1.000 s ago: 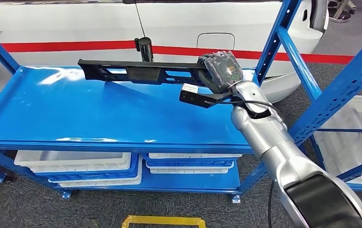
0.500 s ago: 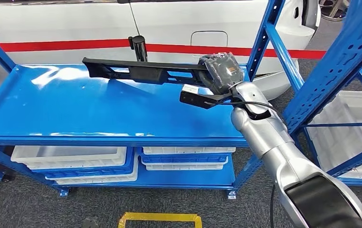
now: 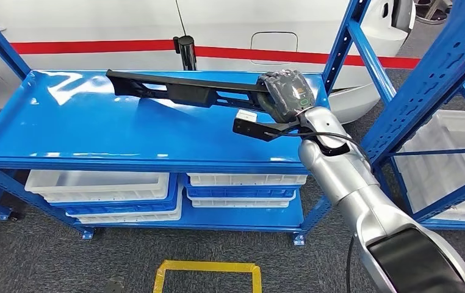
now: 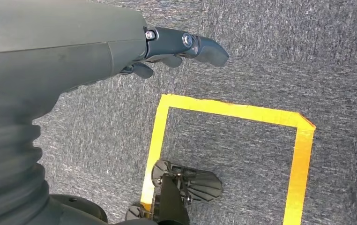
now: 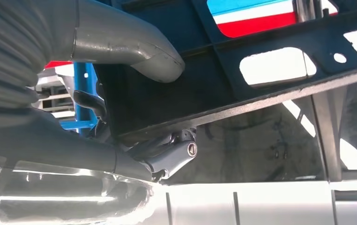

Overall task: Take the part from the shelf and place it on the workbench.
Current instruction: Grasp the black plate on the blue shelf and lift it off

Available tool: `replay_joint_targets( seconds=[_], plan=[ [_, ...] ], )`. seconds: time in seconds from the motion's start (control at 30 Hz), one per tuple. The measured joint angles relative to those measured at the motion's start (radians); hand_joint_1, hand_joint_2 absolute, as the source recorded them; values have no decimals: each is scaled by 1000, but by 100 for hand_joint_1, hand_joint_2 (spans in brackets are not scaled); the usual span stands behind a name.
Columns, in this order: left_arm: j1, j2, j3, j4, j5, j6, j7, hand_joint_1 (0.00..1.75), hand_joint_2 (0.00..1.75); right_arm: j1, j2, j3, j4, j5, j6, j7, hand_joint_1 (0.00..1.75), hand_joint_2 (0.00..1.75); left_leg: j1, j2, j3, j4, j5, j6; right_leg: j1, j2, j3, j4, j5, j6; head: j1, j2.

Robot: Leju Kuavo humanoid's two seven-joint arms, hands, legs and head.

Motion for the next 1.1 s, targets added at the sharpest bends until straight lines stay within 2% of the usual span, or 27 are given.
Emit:
replay_joint_targets(
  seconds=[0.07, 0.13, 0.17, 0.23, 0.27, 0.3, 0.33, 0.37, 0.4, 0.43, 0.5, 0.53, 0.57, 0.63, 0.67, 0.7, 0.73, 0.8, 0.83, 0.87, 0.9, 0.93, 0.97, 1.0, 1.03, 1.07, 1.1],
  plan=[
    [1, 0, 0, 0, -1, 0, 0, 0, 175, 1, -2, -6, -4, 0, 0, 0, 175, 175, -1, -1, -9, 5, 8, -11, 4, 4, -2, -9, 5, -12, -1, 0],
    [3, 0, 0, 0, -1, 0, 0, 0, 175, 1, -3, -10, -7, 0, 0, 0, 175, 175, 4, -4, -19, 17, -3, -23, -5, 3, -9, -12, 15, -30, -1, 0],
    [4, 0, 0, 0, -1, 0, 0, 0, 175, 1, -3, -11, -9, 0, 0, 0, 175, 175, 8, -5, -30, 44, -30, -29, -10, 2, -13, -14, 22, -41, -1, 0],
    [5, 1, 0, 0, -1, 0, 0, 0, 175, 1, -3, -13, -13, 0, 0, 0, 175, 175, 13, -6, -70, 157, -120, -41, -11, 0, -26, -14, 35, -58, -3, 0],
    [5, 1, 0, 0, -1, 0, 0, 0, 175, 2, -3, -13, -14, 0, 0, 0, 175, 175, 15, -6, -92, 229, -161, -46, -10, 0, -34, -14, 42, -61, -2, 0],
    [5, 1, 0, 0, -1, 0, 0, 0, 175, 3, -3, -13, -14, 0, 0, 0, 175, 175, 17, -6, -106, 284, -185, -50, -8, -1, -41, -13, 48, -62, -2, 0],
    [5, 1, 0, 0, -1, -1, 0, 0, 175, 4, -3, -13, -14, 0, 0, 0, 175, 175, 19, -6, -104, 309, -190, -52, -7, -1, -49, -13, 54, -60, -3, 0],
    [5, 1, 0, 0, 0, -1, -1, 0, 175, 5, -4, -14, -15, 0, 1, 0, 175, 175, 21, -5, -87, 301, -181, -53, -7, 0, -55, -12, 59, -58, -3, 0],
    [5, 1, 0, 0, 1, -1, -2, 0, 175, 5, -5, -15, -16, 0, 2, 0, 175, 175, 22, -5, -57, 266, -163, -53, -7, 0, -60, -12, 63, -56, -3, 0],
    [5, 1, 0, 0, 1, -1, -2, 0, 175, 5, -6, -15, -18, 0, 2, 0, 175, 175, 23, -5, -16, 210, -142, -51, -7, 1, -63, -12, 66, -53, -3, 0],
    [5, 2, 0, 0, 2, -1, -4, 0, 175, 4, -9, -17, -24, 0, 4, 0, 175, 175, 22, -6, 67, 88, -121, -43, -6, 1, -67, -11, 72, -44, -2, 0],
    [4, 2, 0, 0, 3, -1, -5, 0, 175, 3, -10, -19, -26, 0, 4, 0, 175, 175, 19, -8, 94, 46, -115, -38, -4, 1, -69, -12, 77, -37, -2, 0],
    [4, 2, 0, 0, 3, -1, -6, 0, 175, 2, -10, -20, -29, 0, 4, 0, 175, 175, 15, -9, 105, 24, -115, -33, -4, 0, -70, -13, 82, -30, -2, 0],
    [5, 2, 1, 0, 6, -1, -6, 0, 175, 2, -11, -22, -32, -1, 5, 0, 175, 175, 9, -9, 101, 16, -104, -19, -2, -1, -74, -16, 91, -14, -4, 0],
    [4, 2, 2, 0, 8, -1, -6, 0, 175, 3, -13, -24, -33, -1, 5, 0, 175, 175, 9, -7, 98, 9, -95, -11, -1, -2, -80, -12, 87, -10, -4, 0],
    [4, 2, 3, 0, 10, -1, -7, 0, 175, 3, -16, -26, -35, -2, 5, -1, 175, 175, 9, -5, 94, 1, -83, 1, 1, -2, -92, 8, 70, -11, -3, 0],
    [4, 1, 4, 0, 12, -1, -8, 0, 175, 3, -18, -28, -35, -2, 5, -1, 175, 175, 10, -3, 88, -6, -72, 12, 3, -3, -111, 48, 40, -17, -2, 0],
    [4, 0, 5, 0, 13, -1, -10, 0, 175, 4, -22, -30, -36, -3, 7, -3, 175, 175, 8, -2, 66, -8, -53, 22, 3, -3, -162, 181, -38, -31, -1, 0],
    [5, 0, 5, 0, 13, -1, -10, 0, 175, 6, -23, -30, -36, -3, 8, -3, 175, 175, 6, -2, 54, -7, -45, 23, 3, -3, -182, 244, -64, -31, -1, 0],
    [5, 0, 5, 0, 13, -1, -11, 0, 175, 7, -24, -30, -36, -4, 10, -4, 175, 175, 5, -2, 42, -7, -37, 22, 3, -3, -188, 282, -74, -27, 0, 0],
    [5, 0, 5, 0, 14, -1, -11, 0, 175, 8, -24, -30, -36, -4, 13, -4, 175, 175, 4, -2, 30, -6, -28, 21, 3, -3, -176, 282, -66, -19, 0, 0],
    [5, 0, 6, 0, 14, -1, -12, 0, 175, 8, -25, -31, -36, -4, 15, -4, 175, 175, 4, -3, 19, -5, -20, 18, 4, -3, -144, 244, -47, -11, 0, 0],
    [5, 0, 6, 0, 14, -1, -12, 0, 175, 6, -25, -31, -36, -5, 16, -4, 175, 175, 4, -4, 10, -3, -12, 14, 4, -3, -96, 177, -28, -5, 0, 0],
    [5, 0, 6, 0, 14, -1, -12, 0, 175, 4, -25, -32, -37, -5, 18, -5, 175, 175, 2, -4, -1, 1, -6, 9, 6, -3, -43, 101, -17, -4, 0, 0],
    [5, -1, 6, 0, 13, -1, -12, 0, 175, 1, -24, -32, -37, -6, 18, -5, 175, 175, 0, -4, -9, 5, 0, 4, 9, -3, -3, 40, -14, -7, -1, 0],
    [5, -1, 6, 0, 13, -1, -12, 0, 175, -1, -24, -33, -38, -6, 18, -6, 175, 175, -2, -4, -16, 8, 7, -1, 12, -1, 18, 0, -16, -12, -1, 0],
    [5, -1, 6, 0, 13, 0, -11, 0, 175, -2, -25, -33, -39, -6, 18, -7, 175, 175, -3, -4, -22, 10, 14, -6, 16, 0, 24, -16, -17, -18, -1, 0]
  ],
)
